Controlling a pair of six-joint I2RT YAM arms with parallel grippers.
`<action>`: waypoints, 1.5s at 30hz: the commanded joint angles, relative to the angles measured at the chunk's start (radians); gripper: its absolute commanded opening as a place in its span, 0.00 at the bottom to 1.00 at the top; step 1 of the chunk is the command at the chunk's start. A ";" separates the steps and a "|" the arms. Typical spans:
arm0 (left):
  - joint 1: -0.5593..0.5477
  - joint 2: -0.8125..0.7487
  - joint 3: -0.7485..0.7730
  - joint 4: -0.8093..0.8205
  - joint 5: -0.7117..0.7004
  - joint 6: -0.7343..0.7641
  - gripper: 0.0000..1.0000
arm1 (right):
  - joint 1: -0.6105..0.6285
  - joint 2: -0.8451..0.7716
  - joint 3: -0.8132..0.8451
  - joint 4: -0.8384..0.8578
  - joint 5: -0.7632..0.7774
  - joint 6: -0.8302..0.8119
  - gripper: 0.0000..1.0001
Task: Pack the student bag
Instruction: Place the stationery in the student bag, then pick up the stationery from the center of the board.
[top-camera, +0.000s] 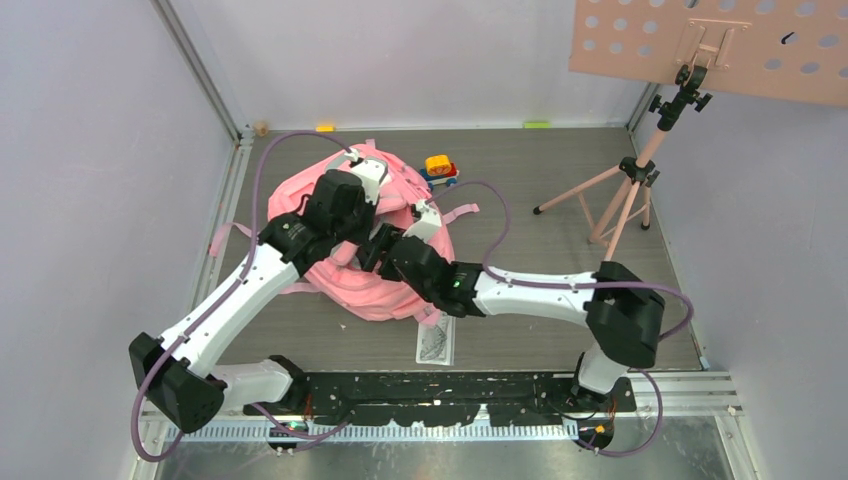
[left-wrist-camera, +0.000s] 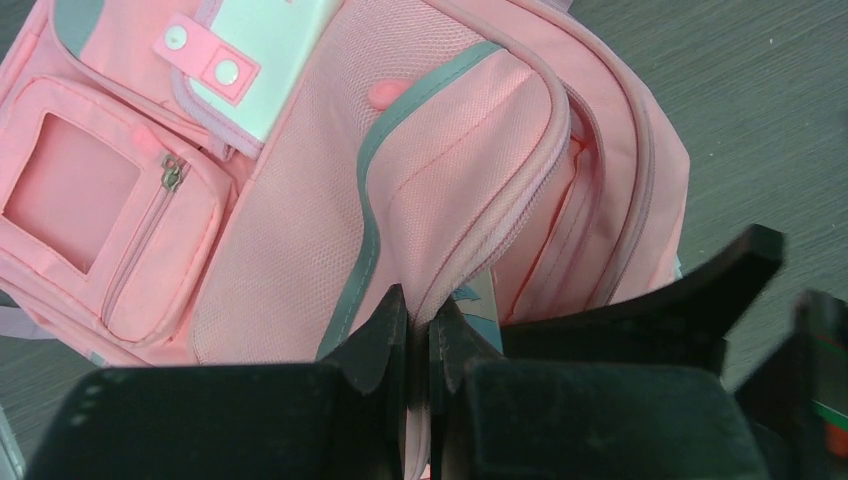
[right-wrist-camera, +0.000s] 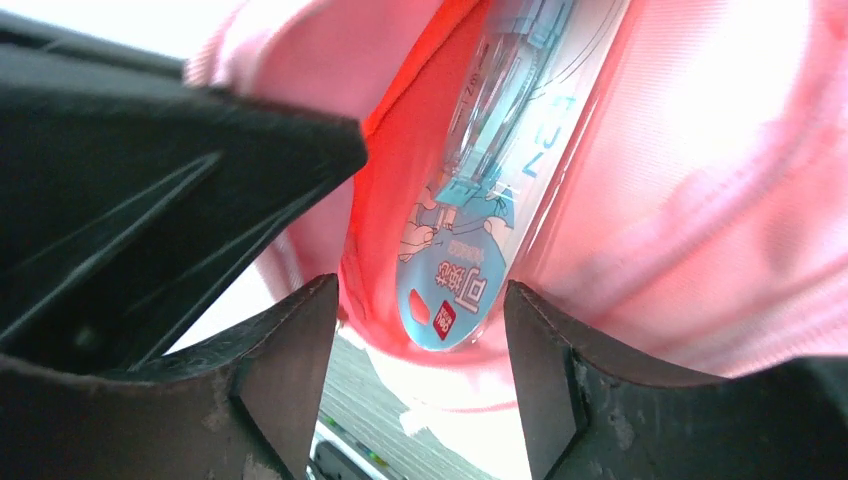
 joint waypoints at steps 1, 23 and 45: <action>-0.008 -0.066 0.028 0.105 0.008 -0.001 0.00 | 0.035 -0.139 -0.023 -0.127 0.050 -0.164 0.69; -0.007 -0.049 0.025 0.098 -0.043 0.016 0.00 | -0.042 -0.304 -0.089 -0.480 0.129 -0.159 0.69; 0.249 -0.060 0.026 0.090 -0.153 0.022 0.00 | -0.445 -0.289 -0.418 -0.137 -0.627 -0.657 0.68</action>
